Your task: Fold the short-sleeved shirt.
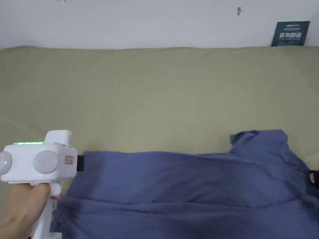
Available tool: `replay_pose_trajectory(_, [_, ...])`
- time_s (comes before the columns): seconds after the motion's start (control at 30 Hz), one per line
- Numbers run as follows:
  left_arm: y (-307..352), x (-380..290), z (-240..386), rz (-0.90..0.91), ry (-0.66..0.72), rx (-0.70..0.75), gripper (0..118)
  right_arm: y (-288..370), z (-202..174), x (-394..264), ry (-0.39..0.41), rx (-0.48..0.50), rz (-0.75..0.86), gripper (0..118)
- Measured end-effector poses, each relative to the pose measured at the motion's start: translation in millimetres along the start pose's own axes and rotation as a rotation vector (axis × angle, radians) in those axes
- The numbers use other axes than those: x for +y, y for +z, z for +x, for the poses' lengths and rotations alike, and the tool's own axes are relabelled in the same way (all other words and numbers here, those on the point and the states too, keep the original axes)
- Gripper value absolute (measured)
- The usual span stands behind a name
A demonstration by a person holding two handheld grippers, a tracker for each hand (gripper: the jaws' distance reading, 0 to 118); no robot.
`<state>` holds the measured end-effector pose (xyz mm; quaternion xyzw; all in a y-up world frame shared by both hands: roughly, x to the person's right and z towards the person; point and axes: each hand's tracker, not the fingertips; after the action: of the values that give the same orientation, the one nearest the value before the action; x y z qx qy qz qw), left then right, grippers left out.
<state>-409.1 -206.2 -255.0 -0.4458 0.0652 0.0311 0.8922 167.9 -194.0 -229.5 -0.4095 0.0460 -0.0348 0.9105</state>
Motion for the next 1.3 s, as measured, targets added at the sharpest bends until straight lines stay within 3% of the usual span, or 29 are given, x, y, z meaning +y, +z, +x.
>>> replay_pose_trajectory(0.03, [-17,9,0,-0.021,-0.001,0.004,5,-10,2,7,-0.005,0.003,-0.011,0])
replay_pose_trajectory(0.07, [-28,16,-3,-0.043,-0.013,0.013,19,-19,5,11,-0.013,0.006,-0.019,0])
replay_pose_trajectory(0.1, [-45,21,-3,-0.067,-0.019,0.011,49,-30,11,14,-0.014,0.003,-0.027,0])
replay_pose_trajectory(0.13, [-60,26,-5,-0.088,-0.016,0.016,97,-38,14,19,-0.008,0.001,-0.037,0])
replay_pose_trajectory(0.17, [-74,28,-6,-0.12,-0.013,0.012,113,-46,16,22,-0.003,-0.005,-0.046,0])
replay_pose_trajectory(0.4, [-106,31,-8,-0.181,-0.045,0.042,110,-84,29,41,0.001,-0.032,-0.107,0])
replay_pose_trajectory(0.43, [-99,31,-9,-0.167,-0.04,0.045,95,-87,29,42,0.018,-0.036,-0.118,0])
replay_pose_trajectory(0.5, [-87,31,-7,-0.134,-0.05,0.019,41,-92,27,45,0.063,-0.063,-0.127,0])
replay_pose_trajectory(0.53, [-81,30,-6,-0.112,-0.052,0.007,3,-95,27,48,0.075,-0.065,-0.131,2])
replay_pose_trajectory(0.6, [-73,31,1,-0.104,-0.062,0.004,4,-100,28,54,0.075,-0.07,-0.132,12])
replay_pose_trajectory(0.63, [-71,30,4,-0.107,-0.067,-0.005,4,-104,30,57,0.069,-0.078,-0.136,21])
replay_pose_trajectory(0.7, [-73,28,5,-0.125,-0.084,0.009,4,-119,36,60,0.028,-0.062,-0.22,107])
replay_pose_trajectory(0.73, [-76,30,7,-0.125,-0.081,0.013,4,-122,42,57,-0.018,-0.045,-0.141,112])
replay_pose_trajectory(0.77, [-75,30,7,-0.124,-0.076,0.012,4,-129,46,56,0.009,-0.046,-0.186,106])
replay_pose_trajectory(0.87, [-77,32,5,-0.125,-0.051,0.004,4,-152,57,47,0.017,-0.064,-0.261,106])
replay_pose_trajectory(0.9, [-75,32,4,-0.124,-0.048,0.002,4,-144,34,57,0.037,-0.095,-0.292,102])
replay_pose_trajectory(0.93, [-73,32,4,-0.125,-0.045,0.001,4,-144,32,56,0.05,-0.097,-0.323,93])
replay_pose_trajectory(0.97, [-70,32,5,-0.124,-0.045,0.0,4,-138,32,55,0.04,-0.083,-0.291,90])
replay_pose_trajectory(1.0, [-71,33,5,-0.124,-0.047,-0.002,4,-127,30,60,0.037,-0.077,-0.283,75])
replay_pose_trajectory(1.03, [-66,33,4,-0.126,-0.05,-0.005,4,-125,38,58,0.039,-0.049,-0.277,34])
replay_pose_trajectory(1.07, [-60,32,4,-0.123,-0.056,-0.007,4,-115,39,60,0.058,-0.004,-0.238,0])
replay_pose_trajectory(1.13, [-44,29,0,-0.102,-0.048,-0.009,4,-92,40,60,0.023,0.002,-0.204,0])
replay_pose_trajectory(1.3, [18,18,-17,-0.029,-0.004,-0.041,4,-25,37,65,0.026,0.053,-0.082,0])
